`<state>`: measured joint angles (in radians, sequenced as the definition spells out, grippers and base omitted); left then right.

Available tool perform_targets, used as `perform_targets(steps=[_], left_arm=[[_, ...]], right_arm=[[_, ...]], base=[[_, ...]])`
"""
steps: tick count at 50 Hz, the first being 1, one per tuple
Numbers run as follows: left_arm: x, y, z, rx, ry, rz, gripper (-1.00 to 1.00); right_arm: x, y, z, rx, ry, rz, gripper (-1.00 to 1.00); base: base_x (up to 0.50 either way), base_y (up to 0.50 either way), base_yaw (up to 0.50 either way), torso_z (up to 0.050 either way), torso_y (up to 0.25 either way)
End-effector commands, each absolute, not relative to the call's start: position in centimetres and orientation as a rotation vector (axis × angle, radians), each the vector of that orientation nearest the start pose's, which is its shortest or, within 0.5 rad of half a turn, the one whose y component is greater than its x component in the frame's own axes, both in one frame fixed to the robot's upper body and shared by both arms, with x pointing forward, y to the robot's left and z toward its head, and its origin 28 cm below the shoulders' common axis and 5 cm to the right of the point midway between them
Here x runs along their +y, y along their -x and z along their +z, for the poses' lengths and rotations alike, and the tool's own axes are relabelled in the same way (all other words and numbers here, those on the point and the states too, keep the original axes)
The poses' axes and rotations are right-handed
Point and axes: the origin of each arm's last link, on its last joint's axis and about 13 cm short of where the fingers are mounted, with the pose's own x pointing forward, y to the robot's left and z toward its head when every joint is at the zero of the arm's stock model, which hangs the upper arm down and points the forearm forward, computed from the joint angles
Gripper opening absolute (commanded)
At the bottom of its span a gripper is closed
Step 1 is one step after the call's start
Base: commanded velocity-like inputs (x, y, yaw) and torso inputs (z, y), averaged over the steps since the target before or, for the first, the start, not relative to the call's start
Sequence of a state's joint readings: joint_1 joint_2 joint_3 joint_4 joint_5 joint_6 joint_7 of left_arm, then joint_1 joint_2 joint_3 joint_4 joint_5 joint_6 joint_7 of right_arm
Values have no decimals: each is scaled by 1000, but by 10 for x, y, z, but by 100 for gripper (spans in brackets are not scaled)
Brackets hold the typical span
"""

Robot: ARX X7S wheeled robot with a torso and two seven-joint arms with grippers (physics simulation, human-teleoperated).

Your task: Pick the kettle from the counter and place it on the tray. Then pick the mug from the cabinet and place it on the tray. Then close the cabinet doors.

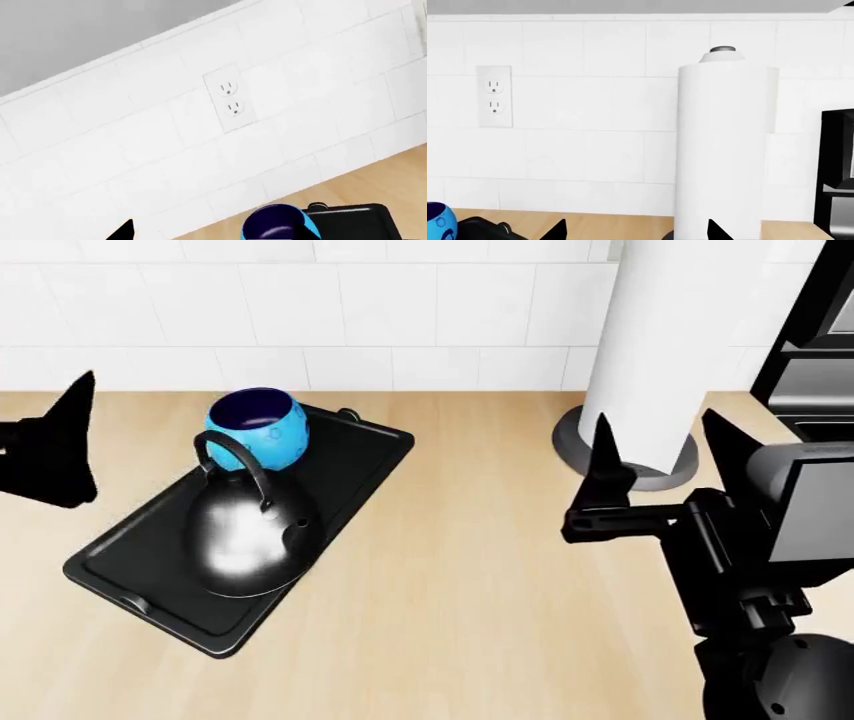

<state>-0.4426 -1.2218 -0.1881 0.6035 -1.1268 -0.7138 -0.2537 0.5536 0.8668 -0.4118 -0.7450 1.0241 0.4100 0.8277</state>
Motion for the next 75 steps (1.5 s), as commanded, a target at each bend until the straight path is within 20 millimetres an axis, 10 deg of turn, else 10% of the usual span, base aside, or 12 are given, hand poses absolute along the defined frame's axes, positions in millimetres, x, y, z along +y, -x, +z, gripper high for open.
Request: perform_targets(steps=[1,29,48,75], left_arm=[[337,-181,314,-467,-117,-41,100],[284,-158,275,-660,59,3,100],[278,-121,304,-830,3,35,100],[280,-113,312,-859,-9,51,100]], right_arm=[[-124,-205,212,-269,-5,62,100],[-122,-181,210,-391,-13,70,100],[-127,-139,247,-566,45,19,100],[-124,-130,253,-608,109,-24,100]], base=[[0,0,0,0,0],[0,0,0,0,0],[0,0,0,0,0],[0,353,0,0,0]])
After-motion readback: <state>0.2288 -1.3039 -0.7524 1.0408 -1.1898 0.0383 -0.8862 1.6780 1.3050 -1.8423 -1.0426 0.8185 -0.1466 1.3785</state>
